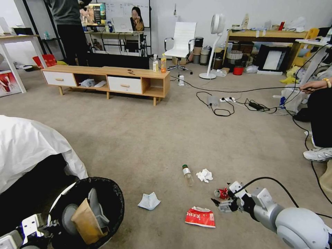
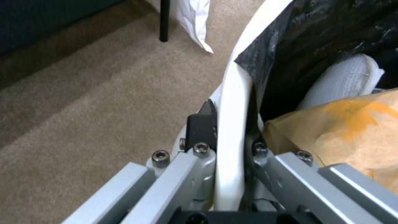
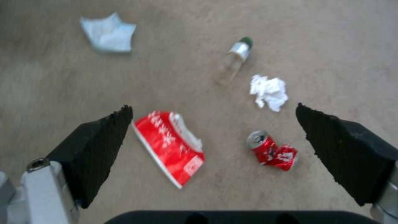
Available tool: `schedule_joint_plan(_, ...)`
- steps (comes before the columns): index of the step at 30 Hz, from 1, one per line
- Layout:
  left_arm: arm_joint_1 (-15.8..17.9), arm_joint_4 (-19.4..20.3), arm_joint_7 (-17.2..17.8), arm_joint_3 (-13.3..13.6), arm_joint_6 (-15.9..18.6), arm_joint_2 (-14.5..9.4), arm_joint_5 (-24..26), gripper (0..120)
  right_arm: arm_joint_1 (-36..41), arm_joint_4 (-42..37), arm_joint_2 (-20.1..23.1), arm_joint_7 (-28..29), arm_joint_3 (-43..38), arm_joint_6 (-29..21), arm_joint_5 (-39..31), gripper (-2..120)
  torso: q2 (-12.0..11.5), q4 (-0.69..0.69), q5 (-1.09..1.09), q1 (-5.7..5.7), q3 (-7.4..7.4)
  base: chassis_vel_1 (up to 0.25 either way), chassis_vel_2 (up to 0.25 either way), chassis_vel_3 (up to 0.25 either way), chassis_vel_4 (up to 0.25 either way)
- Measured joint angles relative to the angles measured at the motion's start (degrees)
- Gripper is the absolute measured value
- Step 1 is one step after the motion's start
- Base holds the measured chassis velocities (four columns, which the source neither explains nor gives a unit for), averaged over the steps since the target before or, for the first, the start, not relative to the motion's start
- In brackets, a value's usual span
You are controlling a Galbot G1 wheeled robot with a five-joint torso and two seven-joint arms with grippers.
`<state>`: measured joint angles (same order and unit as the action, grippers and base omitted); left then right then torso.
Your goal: Pick up the trash bin and place the garbage on the floor into it.
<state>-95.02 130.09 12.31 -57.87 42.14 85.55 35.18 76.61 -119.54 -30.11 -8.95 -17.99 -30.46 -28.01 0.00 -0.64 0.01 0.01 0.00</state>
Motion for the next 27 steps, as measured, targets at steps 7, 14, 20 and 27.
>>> schedule_joint_plan(7, 0.0, -0.5, -0.4, 0.5, 0.0, 1.0, -1.7, 2, -3.8, 7.5, 0.4, -1.6, 7.0, 6.2, 5.4, 100, 0.0, -0.01, -0.01, 0.0, 0.0, 0.0, 0.0, 0.0, 0.0)
schedule_joint_plan(14, -0.2, -0.6, -0.5, 0.3, 0.0, 1.4, -2.1, 2, -10.6, 11.6, -3.4, -1.4, 14.5, 7.7, 7.1, 100, 0.0, 0.02, -0.01, 0.0, 0.0, 0.0, 0.0, 0.0, 0.0)
schedule_joint_plan(20, -0.3, -0.8, -0.6, 0.0, 0.0, 2.0, -2.6, 2, -17.2, 15.9, -7.7, -1.1, 22.7, 9.6, 9.2, 100, 0.0, 0.0, -0.02, 0.0, 0.0, 0.0, 0.0, 0.0, 0.0)
schedule_joint_plan(27, -0.1, -1.7, -0.9, -0.2, 0.0, 2.5, -3.2, 2, -21.7, 22.9, -13.0, -1.0, 29.9, 11.8, 11.3, 100, 0.0, 0.0, -0.01, 0.0, 0.0, 0.0, 0.0, 0.0, 0.0)
